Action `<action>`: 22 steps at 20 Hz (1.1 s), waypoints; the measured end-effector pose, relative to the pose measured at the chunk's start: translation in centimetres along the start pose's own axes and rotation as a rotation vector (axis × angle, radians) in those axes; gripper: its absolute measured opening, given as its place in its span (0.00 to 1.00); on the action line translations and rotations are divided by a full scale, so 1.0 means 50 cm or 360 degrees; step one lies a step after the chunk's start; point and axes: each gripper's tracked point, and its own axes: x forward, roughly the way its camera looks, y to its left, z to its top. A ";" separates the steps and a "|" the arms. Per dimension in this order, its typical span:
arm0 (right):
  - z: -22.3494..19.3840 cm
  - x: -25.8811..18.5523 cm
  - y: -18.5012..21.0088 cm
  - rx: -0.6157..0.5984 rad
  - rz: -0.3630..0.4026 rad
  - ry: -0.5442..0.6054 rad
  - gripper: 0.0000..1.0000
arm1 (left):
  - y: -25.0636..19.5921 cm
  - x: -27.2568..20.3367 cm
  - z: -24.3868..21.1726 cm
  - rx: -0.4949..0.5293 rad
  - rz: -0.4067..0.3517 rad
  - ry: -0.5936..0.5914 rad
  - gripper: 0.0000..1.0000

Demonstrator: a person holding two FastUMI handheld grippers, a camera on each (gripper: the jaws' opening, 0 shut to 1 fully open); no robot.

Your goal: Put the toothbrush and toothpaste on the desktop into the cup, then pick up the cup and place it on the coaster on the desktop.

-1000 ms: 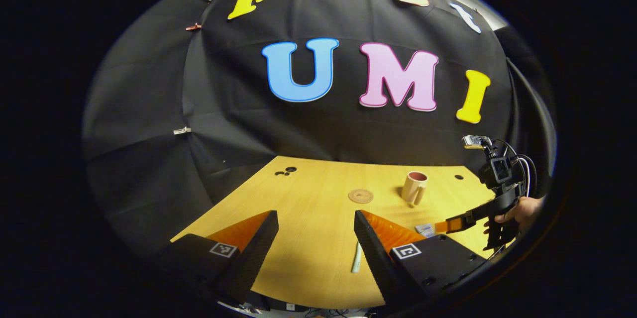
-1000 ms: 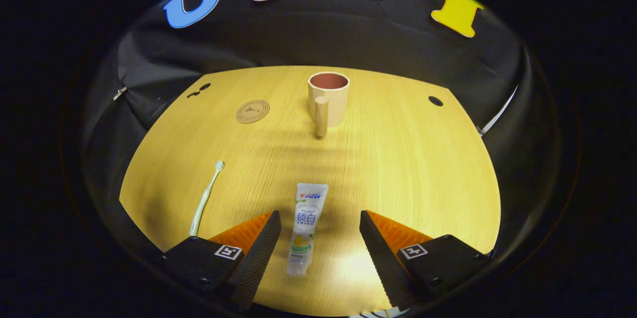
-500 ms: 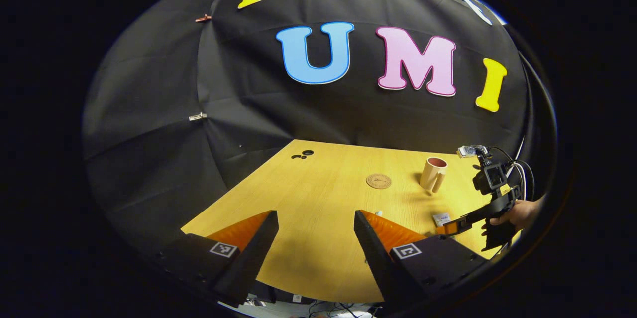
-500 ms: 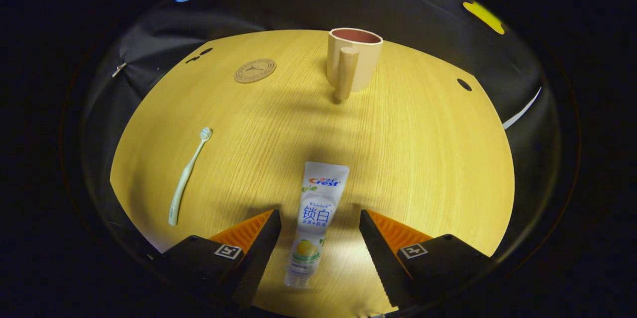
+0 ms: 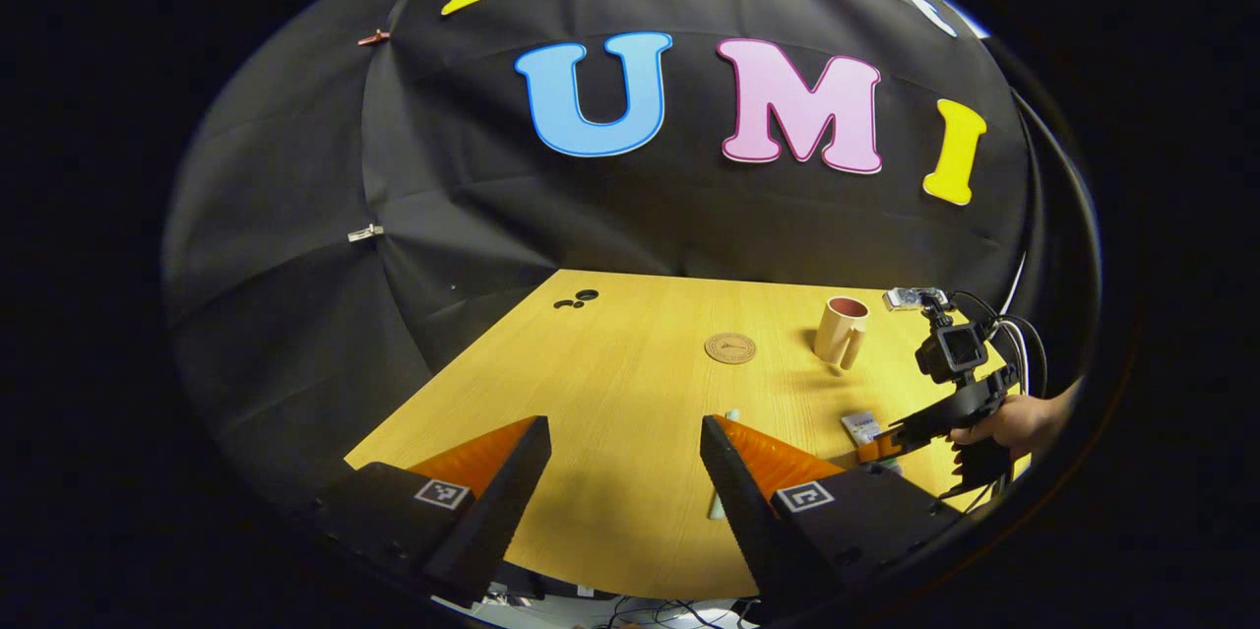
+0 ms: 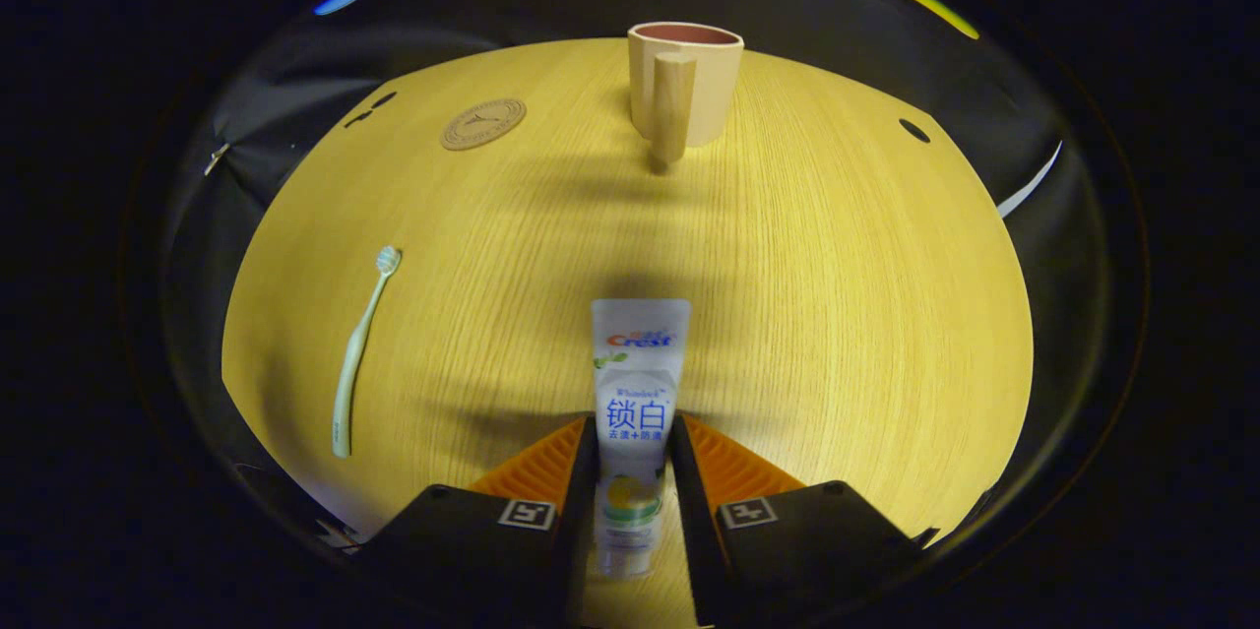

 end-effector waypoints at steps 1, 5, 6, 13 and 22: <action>-0.002 0.010 0.003 -0.0036 0.0010 0.0020 0.41 | -0.008 0.009 -0.005 0.0005 -0.0016 0.0021 0.97; -0.003 0.009 0.000 -0.0052 0.0059 0.0072 0.35 | -0.051 0.060 -0.046 0.0020 -0.0132 0.0151 0.97; -0.003 0.015 0.001 -0.0028 0.0072 0.0075 0.35 | -0.068 0.080 -0.057 0.0019 -0.0189 0.0192 0.97; 0.000 -0.016 -0.028 0.0005 0.0111 -0.0032 0.25 | -0.158 0.226 -0.179 0.0088 -0.0446 0.0589 0.92; 0.020 -0.080 -0.082 0.0097 0.0127 -0.0198 0.25 | -0.203 0.317 -0.278 0.0243 -0.0409 0.0960 0.79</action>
